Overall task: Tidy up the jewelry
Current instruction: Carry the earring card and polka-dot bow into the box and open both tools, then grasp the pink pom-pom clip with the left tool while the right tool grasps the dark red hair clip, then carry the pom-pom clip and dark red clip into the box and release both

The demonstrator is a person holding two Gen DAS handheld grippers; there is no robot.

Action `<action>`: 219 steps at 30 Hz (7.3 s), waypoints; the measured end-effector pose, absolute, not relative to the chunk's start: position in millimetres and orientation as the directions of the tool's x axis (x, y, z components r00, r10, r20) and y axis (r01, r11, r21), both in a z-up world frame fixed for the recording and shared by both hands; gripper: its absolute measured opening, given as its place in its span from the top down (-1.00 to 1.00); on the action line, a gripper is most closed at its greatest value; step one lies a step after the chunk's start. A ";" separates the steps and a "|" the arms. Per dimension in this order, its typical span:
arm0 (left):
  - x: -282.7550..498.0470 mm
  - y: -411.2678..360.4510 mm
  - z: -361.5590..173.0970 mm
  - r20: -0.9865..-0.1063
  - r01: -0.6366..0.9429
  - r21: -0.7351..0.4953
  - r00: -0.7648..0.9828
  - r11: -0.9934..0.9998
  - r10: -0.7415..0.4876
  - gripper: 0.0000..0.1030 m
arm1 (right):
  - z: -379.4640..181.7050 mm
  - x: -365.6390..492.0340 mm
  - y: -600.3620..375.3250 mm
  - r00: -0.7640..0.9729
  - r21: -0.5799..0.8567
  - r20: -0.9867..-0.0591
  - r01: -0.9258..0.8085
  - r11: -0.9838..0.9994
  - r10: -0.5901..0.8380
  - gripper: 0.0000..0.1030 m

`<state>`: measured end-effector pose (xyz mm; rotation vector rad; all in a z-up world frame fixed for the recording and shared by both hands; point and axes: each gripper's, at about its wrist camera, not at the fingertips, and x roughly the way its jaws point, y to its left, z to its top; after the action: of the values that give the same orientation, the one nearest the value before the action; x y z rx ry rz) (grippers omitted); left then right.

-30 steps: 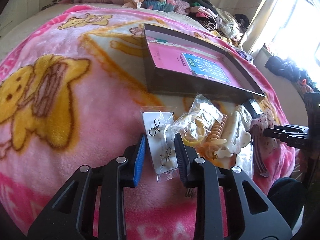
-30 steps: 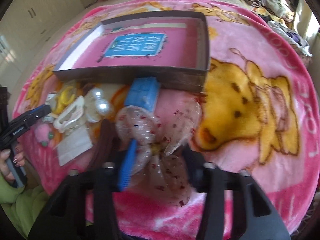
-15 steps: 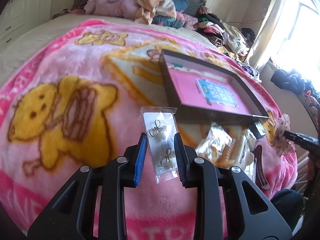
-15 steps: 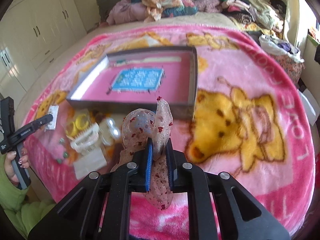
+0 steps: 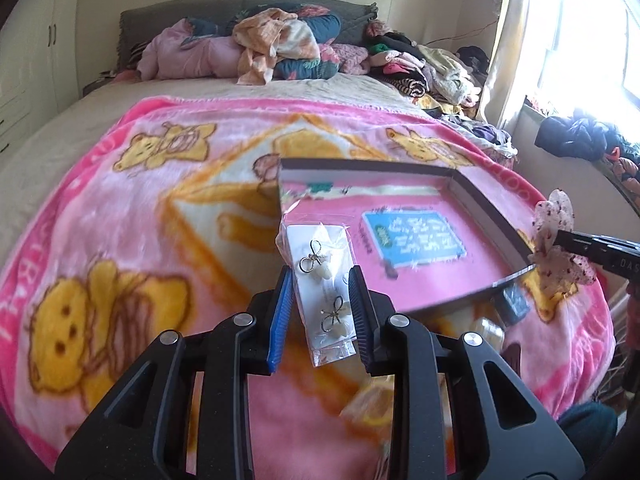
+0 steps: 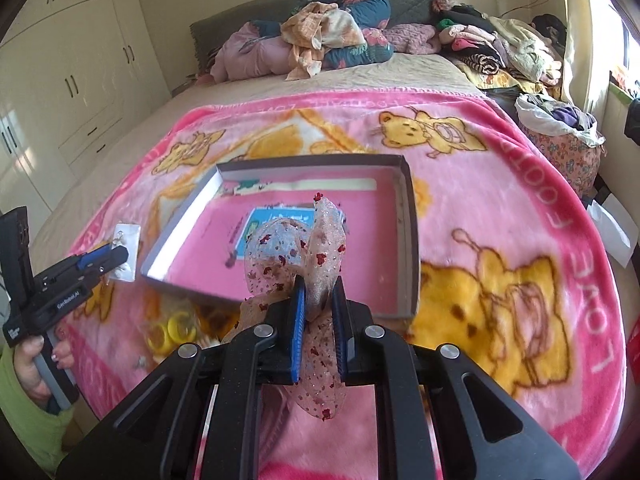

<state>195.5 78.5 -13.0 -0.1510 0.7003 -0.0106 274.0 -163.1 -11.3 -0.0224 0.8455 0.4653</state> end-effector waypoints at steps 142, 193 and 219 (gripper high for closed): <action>104.0 35.3 -84.5 -0.721 0.195 -0.143 0.651 0.970 -0.237 -0.39 | -111.9 232.5 -114.5 0.330 0.079 -0.928 -0.283 0.956 0.174 0.32; 155.3 46.0 -13.8 -0.590 0.147 -0.150 0.780 0.978 -0.208 0.58 | -12.2 211.6 -128.1 0.654 0.171 -0.654 -0.361 0.917 0.379 0.43; 213.7 27.0 -15.6 -0.593 0.143 -0.154 0.778 0.978 -0.207 0.58 | 12.6 286.9 -126.3 0.704 0.162 -0.605 -0.350 0.923 0.373 0.43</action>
<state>213.7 27.0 -15.6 -0.1020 0.6522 -0.1899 286.9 -126.3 12.6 0.0354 0.6803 0.4019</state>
